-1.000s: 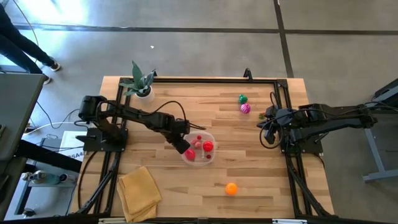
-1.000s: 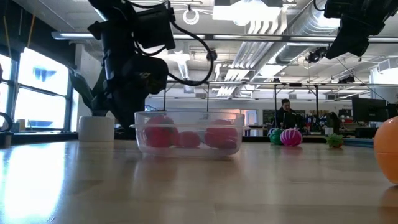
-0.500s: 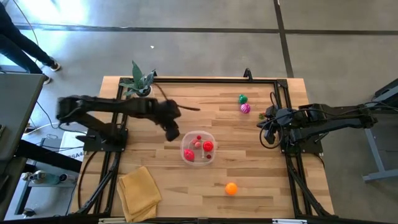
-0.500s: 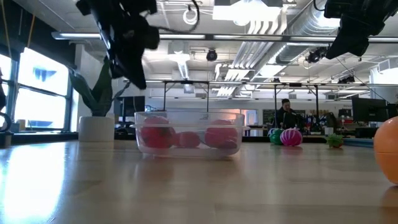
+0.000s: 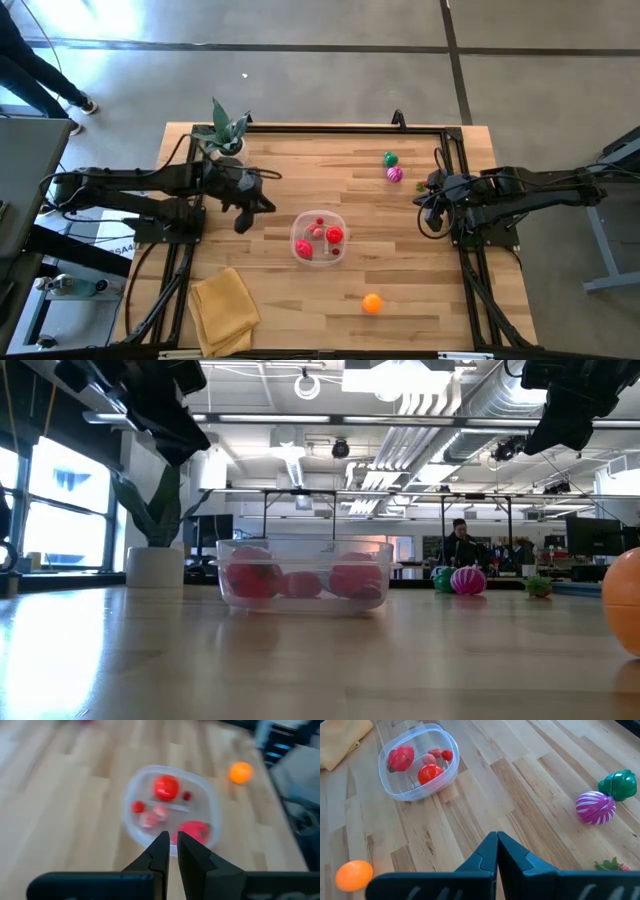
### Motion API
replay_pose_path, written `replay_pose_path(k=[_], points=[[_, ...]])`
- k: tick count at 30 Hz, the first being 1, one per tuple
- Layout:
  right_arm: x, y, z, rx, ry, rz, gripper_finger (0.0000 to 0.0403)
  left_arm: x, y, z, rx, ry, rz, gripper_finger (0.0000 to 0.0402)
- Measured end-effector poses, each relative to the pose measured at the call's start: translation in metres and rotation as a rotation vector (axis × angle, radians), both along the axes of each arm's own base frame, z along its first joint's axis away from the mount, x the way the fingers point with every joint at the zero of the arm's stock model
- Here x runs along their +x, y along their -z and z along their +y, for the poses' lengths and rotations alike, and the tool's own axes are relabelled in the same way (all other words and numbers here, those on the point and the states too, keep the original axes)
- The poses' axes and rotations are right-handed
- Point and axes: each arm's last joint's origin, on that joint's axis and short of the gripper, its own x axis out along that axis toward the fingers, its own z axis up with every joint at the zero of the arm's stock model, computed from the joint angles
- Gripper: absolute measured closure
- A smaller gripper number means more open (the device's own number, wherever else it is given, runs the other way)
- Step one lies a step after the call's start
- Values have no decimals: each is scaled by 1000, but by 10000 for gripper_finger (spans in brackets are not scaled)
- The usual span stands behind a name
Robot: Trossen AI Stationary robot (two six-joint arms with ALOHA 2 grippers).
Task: Pick and placing Produce into tupperware
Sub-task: Put the green bell pepper into the transparent container
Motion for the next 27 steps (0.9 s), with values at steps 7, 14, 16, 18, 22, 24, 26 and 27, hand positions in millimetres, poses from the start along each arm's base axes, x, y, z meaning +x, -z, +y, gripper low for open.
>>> replay_pose_path(k=[7,14,16,18,22,24,26,27], points=[[0,0,0,0,0,0,402,-6,7,-3,91,126,-17,376],[0,0,0,0,1,0,402,-8,3,-1,214,96,-32,376],[0,0,0,0,0,0,402,-8,3,-1,213,87,-21,376],[0,0,0,0,0,0,402,-9,4,0,222,63,-13,376],[0,0,0,0,0,0,402,-9,4,0,224,60,-10,376],[0,0,0,0,0,0,402,-9,4,0,226,58,-10,376],[0,0,0,0,0,0,402,-9,4,0,226,57,-9,376],[0,0,0,0,0,0,402,-9,4,0,226,57,-9,376]])
